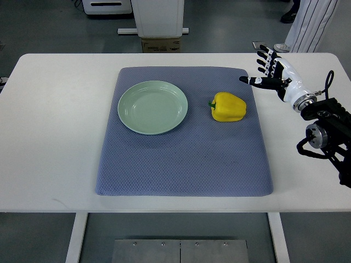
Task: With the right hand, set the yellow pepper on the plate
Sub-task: 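Reach the right hand toward the yellow pepper, fingers open, then close the right hand's fingers around the yellow pepper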
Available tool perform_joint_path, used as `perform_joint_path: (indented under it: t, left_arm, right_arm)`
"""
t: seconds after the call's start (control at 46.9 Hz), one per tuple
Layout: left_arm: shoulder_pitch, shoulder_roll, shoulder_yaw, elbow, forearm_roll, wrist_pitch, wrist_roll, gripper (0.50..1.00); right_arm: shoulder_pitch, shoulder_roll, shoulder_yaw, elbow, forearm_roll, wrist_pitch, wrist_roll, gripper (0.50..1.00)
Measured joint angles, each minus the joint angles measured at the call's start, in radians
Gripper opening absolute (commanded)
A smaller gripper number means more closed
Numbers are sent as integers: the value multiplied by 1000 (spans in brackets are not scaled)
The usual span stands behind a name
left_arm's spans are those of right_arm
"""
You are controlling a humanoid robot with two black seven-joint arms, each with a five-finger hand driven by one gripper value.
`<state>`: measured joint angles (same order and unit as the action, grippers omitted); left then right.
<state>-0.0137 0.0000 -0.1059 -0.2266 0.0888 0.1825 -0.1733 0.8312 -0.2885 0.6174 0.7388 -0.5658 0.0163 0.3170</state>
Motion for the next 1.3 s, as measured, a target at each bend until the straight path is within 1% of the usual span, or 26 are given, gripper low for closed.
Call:
perform_joint_path:
  t: [0.171,0.384,0.576,0.746,0.938,1.087,1.301]
  left_arm:
    - [0,0,0,0,0,0,0,1000]
    - [0,0,0,0,0,0,0,1000]
    - [0,0,0,0,0,0,0,1000]
    - [0,0,0,0,0,0,0,1000]
    - [0,0,0,0,0,0,0,1000]
    - [0,0,0,1,0,0,0,1000]
    - [0,0,0,1,0,0,0,1000]
  right_arm:
    - [38,-29,-79,18,-72,29,42,995]
    - [114,-45,-289,18,-140,29,115,993]
    - [171,-45,-449,15,-178,18,157,989]
    - [201,-44,-536,10,-219,9,160,989]
    - [226,-33,-622,1,-226,-32,156,987]
    - [236,-22,-660,-21,-227,-50,152,981]
    - [237,-5,-677,-68,-227,-53,148,945]
